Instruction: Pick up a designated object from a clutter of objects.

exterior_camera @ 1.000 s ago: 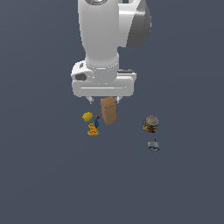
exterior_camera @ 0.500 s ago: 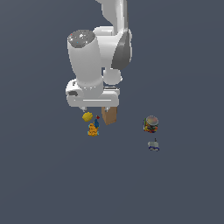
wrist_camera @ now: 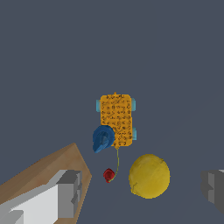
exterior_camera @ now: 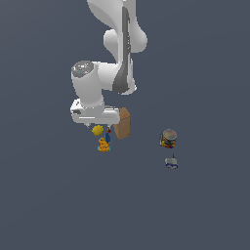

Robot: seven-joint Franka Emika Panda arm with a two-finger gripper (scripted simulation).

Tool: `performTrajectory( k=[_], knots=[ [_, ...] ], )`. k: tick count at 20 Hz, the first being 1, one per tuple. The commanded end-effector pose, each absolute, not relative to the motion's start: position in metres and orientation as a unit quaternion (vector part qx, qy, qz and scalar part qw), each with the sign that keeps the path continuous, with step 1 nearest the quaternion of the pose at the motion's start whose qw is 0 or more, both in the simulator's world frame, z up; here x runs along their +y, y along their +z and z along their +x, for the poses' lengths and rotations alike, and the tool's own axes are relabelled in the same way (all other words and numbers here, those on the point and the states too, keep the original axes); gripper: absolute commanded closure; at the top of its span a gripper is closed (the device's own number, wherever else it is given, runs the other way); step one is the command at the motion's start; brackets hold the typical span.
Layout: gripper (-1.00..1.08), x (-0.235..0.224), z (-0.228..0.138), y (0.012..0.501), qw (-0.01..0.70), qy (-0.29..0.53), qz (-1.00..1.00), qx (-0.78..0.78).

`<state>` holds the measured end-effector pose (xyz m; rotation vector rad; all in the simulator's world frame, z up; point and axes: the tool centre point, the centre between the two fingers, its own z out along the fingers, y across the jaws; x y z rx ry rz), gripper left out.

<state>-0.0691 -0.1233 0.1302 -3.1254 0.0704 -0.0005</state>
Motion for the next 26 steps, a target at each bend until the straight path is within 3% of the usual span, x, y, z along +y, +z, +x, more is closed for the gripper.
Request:
performTrajectory(
  k=[1, 15, 16, 18, 26],
  knots=[
    [-0.92, -0.133, -0.082, 0.114, 0.006, -0.001, -1.000, 0.027],
    [-0.92, -0.155, -0.119, 0.078, 0.000, 0.000, -0.999, 0.039],
    [-0.92, -0.169, -0.061, 0.114, -0.010, -0.049, -0.998, 0.043],
    [-0.92, -0.169, -0.068, 0.135, -0.015, -0.073, -0.996, 0.045],
    [-0.92, -0.165, -0.082, 0.105, -0.011, -0.053, -0.998, 0.043]
  ],
)
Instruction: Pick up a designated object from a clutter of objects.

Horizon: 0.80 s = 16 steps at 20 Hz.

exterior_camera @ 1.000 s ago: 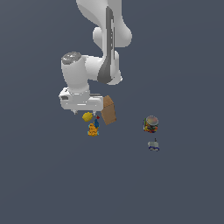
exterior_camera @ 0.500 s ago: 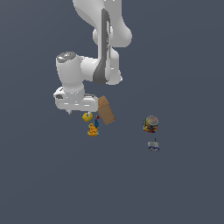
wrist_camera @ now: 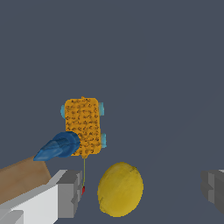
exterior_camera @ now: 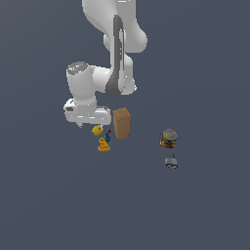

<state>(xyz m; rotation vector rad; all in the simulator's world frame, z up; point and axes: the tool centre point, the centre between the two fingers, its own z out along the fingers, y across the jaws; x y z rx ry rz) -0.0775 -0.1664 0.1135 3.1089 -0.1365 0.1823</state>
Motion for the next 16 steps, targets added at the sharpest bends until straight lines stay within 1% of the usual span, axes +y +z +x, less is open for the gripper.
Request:
performTrajectory(
  k=[1, 9, 16],
  knots=[
    [-0.92, -0.165, -0.085, 0.098, 0.010, 0.048, 0.998, -0.043],
    [-0.92, -0.157, -0.112, 0.043, 0.002, 0.010, 0.999, -0.040],
    [-0.92, -0.155, -0.120, 0.028, 0.000, 0.000, 0.999, -0.039]
  ],
)
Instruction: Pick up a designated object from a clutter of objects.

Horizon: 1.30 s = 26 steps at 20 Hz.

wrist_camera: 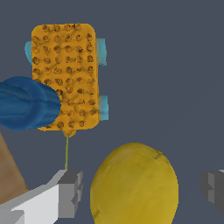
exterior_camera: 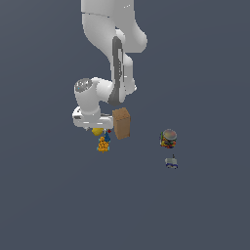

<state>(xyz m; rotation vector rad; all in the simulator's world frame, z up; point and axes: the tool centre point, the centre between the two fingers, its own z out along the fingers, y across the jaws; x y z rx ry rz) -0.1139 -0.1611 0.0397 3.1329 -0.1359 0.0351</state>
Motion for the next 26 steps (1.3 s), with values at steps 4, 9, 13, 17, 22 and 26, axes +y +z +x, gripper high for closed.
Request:
performTrajectory(
  k=[4, 9, 13, 17, 22, 26],
  knots=[
    [1.08, -0.155, -0.120, 0.028, 0.000, 0.000, 0.999, -0.039],
    [1.08, -0.155, -0.120, 0.028, 0.000, 0.000, 0.999, -0.039],
    [1.08, -0.159, -0.110, 0.040, 0.003, 0.013, 0.999, -0.040],
    [1.08, -0.159, -0.109, 0.047, 0.003, 0.013, 0.999, -0.040],
    [1.08, -0.160, -0.104, 0.067, 0.003, 0.012, 0.999, -0.041],
    [1.08, -0.161, -0.099, 0.090, 0.003, 0.011, 0.999, -0.041]
  ],
)
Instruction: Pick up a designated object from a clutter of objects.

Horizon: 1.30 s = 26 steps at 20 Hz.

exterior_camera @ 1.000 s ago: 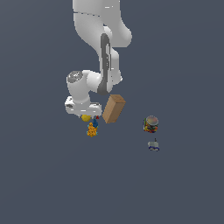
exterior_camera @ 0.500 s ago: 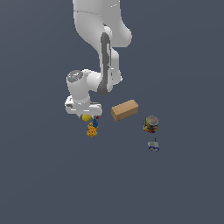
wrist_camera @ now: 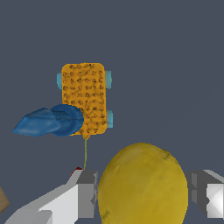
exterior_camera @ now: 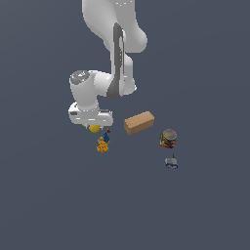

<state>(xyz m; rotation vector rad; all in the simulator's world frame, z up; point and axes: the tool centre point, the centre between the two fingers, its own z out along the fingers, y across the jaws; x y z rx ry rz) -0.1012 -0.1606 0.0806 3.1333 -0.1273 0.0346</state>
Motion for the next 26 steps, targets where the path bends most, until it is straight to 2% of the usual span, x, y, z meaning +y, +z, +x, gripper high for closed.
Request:
performTrajectory(
  k=[1, 26],
  knots=[
    [1.08, -0.162, -0.097, 0.097, 0.003, 0.011, 0.999, -0.041],
    [1.08, -0.173, -0.041, 0.317, 0.002, 0.003, 0.999, -0.040]
  ],
)
